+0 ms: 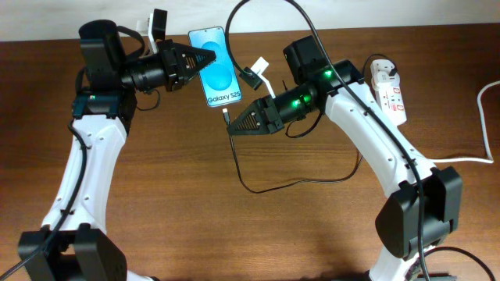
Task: Plug charger to phone and switch on socket
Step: 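Push the USB-C plug up into the phone's bottom port with the right gripper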
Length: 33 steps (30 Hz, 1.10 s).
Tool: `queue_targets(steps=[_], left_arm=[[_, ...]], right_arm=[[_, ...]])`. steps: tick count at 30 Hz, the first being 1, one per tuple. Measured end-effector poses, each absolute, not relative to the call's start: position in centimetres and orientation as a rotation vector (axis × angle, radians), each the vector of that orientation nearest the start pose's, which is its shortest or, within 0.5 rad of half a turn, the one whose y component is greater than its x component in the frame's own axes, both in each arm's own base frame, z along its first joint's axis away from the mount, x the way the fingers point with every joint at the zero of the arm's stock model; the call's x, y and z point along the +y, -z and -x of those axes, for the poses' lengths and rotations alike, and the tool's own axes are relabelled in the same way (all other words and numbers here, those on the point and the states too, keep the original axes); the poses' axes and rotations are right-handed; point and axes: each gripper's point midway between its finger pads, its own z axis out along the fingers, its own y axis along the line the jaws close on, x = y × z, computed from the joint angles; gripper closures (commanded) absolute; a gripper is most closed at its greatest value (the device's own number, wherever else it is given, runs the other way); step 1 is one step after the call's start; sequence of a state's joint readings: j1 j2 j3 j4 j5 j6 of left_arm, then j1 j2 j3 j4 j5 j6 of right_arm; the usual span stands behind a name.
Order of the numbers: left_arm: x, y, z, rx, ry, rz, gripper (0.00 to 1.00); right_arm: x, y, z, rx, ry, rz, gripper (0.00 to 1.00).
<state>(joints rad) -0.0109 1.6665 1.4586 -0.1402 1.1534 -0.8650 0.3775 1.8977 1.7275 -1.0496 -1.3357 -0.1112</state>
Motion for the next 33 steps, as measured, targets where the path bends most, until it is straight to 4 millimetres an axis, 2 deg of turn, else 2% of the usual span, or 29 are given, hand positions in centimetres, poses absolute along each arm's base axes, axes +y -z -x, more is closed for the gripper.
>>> queue_targets(steps=[6,15,33], left_arm=[[-16.2,-33.5,-43.1,2.058,1.660,-0.002,1.00],[-16.2,-33.9,-43.1,2.041,1.656,-0.023,1.00],[-16.4,-34.5,-43.2,2.027,1.685,-0.010,1.00]], right_arm=[[30.1,-27.4,-30.6,2.200,-1.894,0.883,0.96],[29.1,-28.9,-31.1,2.124,-1.989,0.840,0.96],[29.1,-28.9,-31.1,2.124,-1.990,0.839,0.96]])
